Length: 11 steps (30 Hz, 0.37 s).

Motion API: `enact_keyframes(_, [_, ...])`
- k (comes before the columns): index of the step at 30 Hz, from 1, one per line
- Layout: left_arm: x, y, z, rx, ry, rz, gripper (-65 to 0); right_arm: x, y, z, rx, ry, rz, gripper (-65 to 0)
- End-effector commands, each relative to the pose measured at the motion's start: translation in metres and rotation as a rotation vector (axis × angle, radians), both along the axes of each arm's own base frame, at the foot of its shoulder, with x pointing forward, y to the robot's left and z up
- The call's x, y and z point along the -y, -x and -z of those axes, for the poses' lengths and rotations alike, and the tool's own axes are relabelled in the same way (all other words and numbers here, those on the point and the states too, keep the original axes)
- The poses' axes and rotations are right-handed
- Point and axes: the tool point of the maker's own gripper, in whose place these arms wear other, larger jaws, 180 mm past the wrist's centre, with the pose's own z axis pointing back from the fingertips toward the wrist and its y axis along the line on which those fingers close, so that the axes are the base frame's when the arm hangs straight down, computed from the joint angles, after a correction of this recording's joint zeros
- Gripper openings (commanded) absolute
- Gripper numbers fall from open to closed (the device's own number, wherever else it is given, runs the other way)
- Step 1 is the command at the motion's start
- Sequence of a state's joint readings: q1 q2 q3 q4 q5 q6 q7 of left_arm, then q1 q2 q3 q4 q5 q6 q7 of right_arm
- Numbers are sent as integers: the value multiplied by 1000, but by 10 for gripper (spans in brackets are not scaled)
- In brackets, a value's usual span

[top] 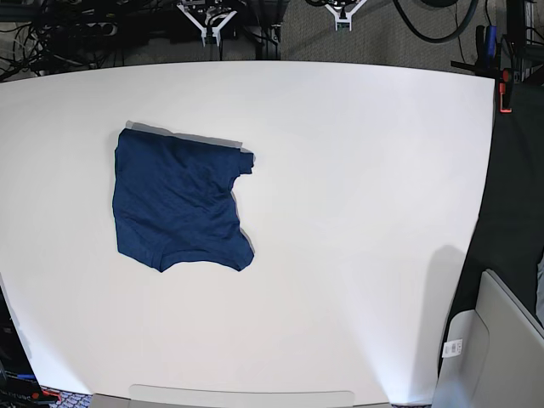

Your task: Fold the T-shirt properly

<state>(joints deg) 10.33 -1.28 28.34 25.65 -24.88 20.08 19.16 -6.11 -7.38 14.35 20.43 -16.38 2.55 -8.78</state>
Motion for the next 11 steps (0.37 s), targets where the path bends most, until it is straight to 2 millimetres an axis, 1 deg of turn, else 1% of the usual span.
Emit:
enact_keyframes(1, [2, 4, 0, -3, -1, -4, -650, -5, 3, 0, -1, -9, 0, -602])
enact_keyframes(3, [3, 4, 0, -3, 1, -3, -650, -5, 6, 0, -5, -8, 0, -650])
enact_keyframes(5, [6, 3, 0, -3, 5, -1, -650, -5, 8, 0, -8, -8, 1, -648])
enact_keyframes(8, [17, 2, -1, -2, 21, -1, -650, -4, 8, 0, -9, -8, 11, -648])
enact_keyframes(11, [17, 2, -1, -1, 22, 2, -650, -6, 8, 0, -11, -11, 11, -648])
